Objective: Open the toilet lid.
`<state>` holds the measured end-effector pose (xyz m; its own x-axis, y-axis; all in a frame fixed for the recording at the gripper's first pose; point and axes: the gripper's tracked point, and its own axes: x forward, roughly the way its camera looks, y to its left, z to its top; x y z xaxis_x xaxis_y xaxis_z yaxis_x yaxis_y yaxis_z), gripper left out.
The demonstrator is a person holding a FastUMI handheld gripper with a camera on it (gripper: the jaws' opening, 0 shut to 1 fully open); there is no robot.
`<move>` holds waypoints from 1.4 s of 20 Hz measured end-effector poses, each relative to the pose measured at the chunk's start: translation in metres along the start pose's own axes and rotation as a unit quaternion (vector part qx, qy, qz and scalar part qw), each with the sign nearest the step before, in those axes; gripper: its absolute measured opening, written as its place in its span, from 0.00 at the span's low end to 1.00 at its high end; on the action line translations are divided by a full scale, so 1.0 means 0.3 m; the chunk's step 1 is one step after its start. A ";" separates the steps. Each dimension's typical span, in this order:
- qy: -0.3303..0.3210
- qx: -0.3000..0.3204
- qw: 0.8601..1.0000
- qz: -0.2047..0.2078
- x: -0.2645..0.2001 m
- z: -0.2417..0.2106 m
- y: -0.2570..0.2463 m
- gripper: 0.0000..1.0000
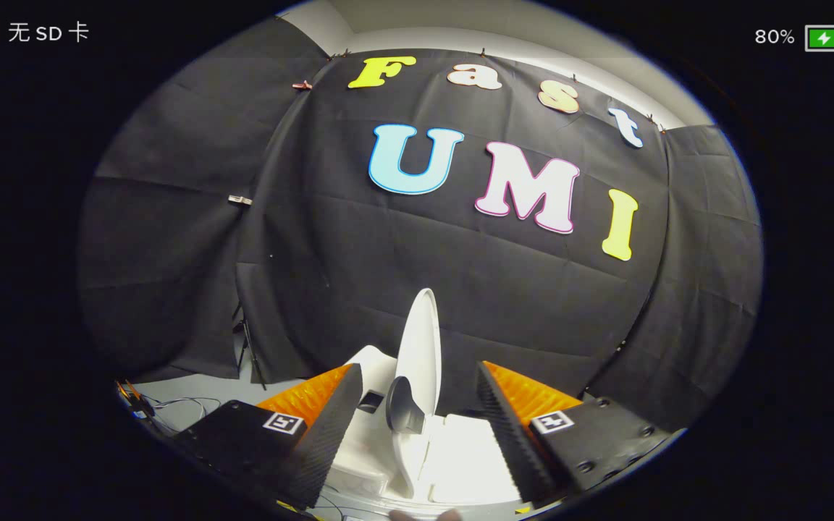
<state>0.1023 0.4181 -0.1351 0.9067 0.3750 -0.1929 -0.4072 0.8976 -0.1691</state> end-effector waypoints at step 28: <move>-0.099 0.021 0.991 -0.088 -0.389 0.309 -0.637 0.98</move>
<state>0.0844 0.2241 0.0093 0.9690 0.2452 0.0294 -0.2387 0.9606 -0.1421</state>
